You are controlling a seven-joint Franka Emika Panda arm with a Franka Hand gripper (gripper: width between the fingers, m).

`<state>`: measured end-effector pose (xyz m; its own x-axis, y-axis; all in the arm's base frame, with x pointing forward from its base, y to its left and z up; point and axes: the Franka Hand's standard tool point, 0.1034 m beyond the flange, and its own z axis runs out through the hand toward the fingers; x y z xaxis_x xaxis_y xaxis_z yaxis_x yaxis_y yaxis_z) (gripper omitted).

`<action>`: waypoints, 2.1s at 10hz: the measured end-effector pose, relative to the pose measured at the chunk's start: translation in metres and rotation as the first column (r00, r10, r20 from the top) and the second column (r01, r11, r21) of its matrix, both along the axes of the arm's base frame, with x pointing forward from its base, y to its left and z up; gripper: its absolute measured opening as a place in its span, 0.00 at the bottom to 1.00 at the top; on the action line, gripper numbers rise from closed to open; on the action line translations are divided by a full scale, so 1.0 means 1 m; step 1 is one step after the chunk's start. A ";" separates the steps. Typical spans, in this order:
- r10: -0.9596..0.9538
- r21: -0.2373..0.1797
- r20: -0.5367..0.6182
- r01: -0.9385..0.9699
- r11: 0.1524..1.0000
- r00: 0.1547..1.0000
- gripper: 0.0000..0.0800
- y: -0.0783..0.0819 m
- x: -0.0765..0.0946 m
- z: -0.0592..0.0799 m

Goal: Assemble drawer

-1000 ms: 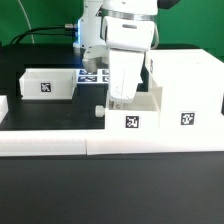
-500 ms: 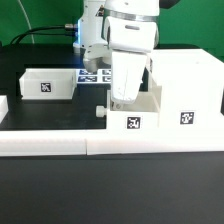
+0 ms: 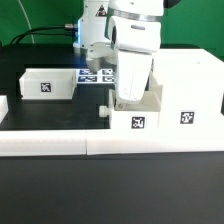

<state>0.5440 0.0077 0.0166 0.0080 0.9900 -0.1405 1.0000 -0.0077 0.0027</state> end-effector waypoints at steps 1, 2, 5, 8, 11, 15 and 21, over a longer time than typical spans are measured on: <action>-0.002 0.000 -0.001 0.002 1.000 1.000 0.05 -0.001 -0.001 0.000; -0.003 0.000 -0.002 0.003 1.000 1.000 0.05 -0.001 -0.001 -0.001; 0.005 0.000 -0.003 -0.005 1.000 1.000 0.05 -0.001 -0.001 -0.001; 0.025 -0.011 -0.010 -0.025 1.000 1.000 0.05 0.000 0.001 0.000; 0.003 -0.011 -0.007 -0.003 1.000 1.000 0.05 -0.001 0.001 0.000; 0.018 -0.011 -0.010 -0.018 1.000 1.000 0.05 -0.001 0.001 0.000; 0.005 -0.012 -0.005 -0.005 1.000 1.000 0.07 0.002 0.006 0.003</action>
Offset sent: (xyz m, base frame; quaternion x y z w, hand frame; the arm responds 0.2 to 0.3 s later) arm 0.0000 0.0000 0.0000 0.0000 0.0000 0.0000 1.0000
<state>0.5496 0.0093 0.0196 0.0026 0.9883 -0.1528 1.0000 -0.0030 -0.0023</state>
